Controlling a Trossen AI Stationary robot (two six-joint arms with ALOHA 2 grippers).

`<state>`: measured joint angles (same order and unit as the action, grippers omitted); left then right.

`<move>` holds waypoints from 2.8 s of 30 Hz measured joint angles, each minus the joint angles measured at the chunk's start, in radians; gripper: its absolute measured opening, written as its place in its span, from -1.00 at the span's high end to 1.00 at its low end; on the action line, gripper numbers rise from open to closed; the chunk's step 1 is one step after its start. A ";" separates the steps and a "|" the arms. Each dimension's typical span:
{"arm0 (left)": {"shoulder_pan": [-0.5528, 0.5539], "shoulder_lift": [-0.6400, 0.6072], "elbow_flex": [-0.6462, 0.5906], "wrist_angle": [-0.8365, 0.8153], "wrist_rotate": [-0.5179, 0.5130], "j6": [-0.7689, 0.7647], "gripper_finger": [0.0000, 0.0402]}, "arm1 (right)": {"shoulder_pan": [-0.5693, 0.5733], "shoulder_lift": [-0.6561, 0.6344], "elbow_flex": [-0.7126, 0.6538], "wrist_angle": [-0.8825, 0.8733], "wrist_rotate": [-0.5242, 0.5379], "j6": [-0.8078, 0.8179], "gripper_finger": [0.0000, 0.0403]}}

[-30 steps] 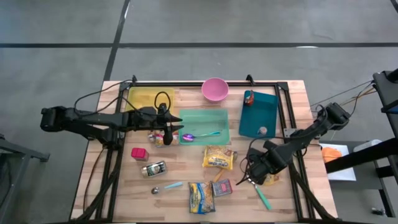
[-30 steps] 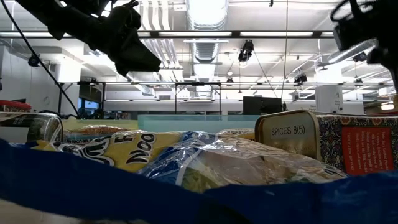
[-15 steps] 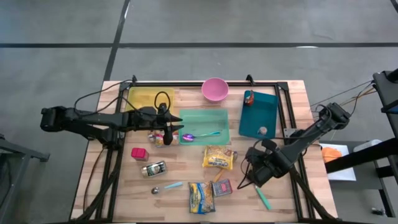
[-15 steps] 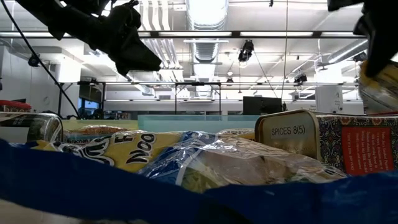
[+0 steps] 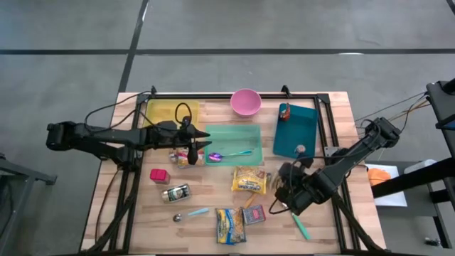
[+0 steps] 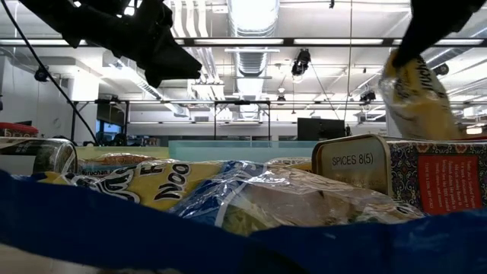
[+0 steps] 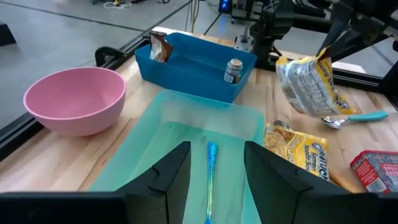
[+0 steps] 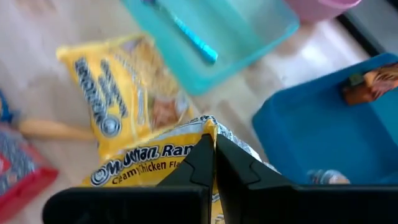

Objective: Pick & Place Food Item
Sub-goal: Put the right yellow noodle pack into the yellow bin

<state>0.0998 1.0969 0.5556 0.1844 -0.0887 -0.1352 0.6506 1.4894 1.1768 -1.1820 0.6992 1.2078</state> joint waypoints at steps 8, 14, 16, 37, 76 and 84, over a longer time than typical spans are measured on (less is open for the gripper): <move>0.000 0.000 0.000 0.054 0.000 0.001 0.21 | 0.000 -0.003 0.041 0.000 0.132 0.041 0.96; -0.001 0.000 0.000 0.067 0.000 0.005 0.21 | 0.000 -0.003 0.080 0.007 0.249 0.053 0.96; -0.004 0.000 0.000 0.067 0.000 0.008 0.21 | 0.000 -0.003 0.092 0.012 0.286 0.051 0.96; -0.254 0.085 0.060 0.165 -0.159 0.028 0.21 | -0.002 -0.001 0.112 0.098 0.612 0.131 0.96; -0.360 0.669 0.754 -0.334 -0.510 -0.029 -0.92 | -0.094 0.000 0.053 0.467 0.685 -0.049 0.96; -0.359 0.669 0.753 -0.276 -0.521 -0.030 -0.92 | -0.095 0.000 0.051 0.609 0.684 -0.197 0.96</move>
<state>-0.2592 1.7657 1.3090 -0.0919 -0.6102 -0.1650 0.5552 1.4899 1.2282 -0.5728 1.3834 1.0111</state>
